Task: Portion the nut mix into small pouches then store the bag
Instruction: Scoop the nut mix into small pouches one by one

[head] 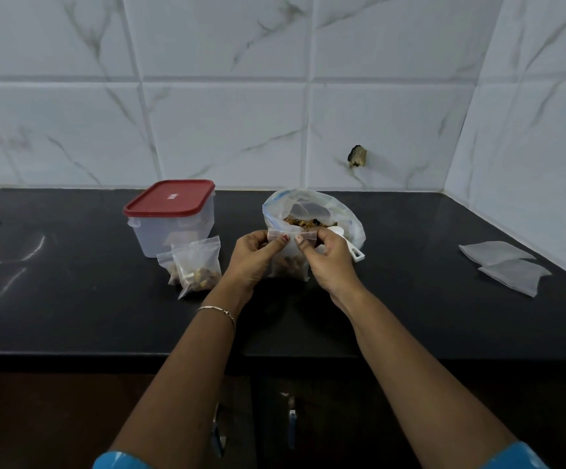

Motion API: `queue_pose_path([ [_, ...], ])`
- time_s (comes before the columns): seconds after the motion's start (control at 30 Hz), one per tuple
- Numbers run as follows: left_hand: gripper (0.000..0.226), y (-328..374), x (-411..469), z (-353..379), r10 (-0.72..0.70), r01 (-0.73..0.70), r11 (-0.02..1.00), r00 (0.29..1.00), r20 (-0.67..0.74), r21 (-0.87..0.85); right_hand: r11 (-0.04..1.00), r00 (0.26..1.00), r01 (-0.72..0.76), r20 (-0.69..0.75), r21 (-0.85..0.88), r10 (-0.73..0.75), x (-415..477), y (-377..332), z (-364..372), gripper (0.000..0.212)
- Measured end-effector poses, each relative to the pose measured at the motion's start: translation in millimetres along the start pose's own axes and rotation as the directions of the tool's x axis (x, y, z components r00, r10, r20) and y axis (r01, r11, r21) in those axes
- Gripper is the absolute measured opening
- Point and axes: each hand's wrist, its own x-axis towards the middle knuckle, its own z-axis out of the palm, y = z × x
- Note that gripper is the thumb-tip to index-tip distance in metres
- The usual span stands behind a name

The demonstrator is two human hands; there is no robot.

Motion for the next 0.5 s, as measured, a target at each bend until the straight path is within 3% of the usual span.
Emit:
queue_pose_path([
  [0.33, 0.010, 2.0, -1.8, 5.2, 0.045, -0.043, 0.998, 0.998, -0.051, 0.046, 0.994, 0.998, -0.062, 0.038, 0.093, 0.058, -0.6, 0.5, -0.4, 0.022],
  [0.5, 0.008, 1.4, -2.4, 6.1, 0.051, -0.047, 0.995, 0.998, -0.039, 0.084, 0.997, 0.998, -0.055, 0.036, 0.061, 0.052, -0.4, 1.6, 0.4, 0.020],
])
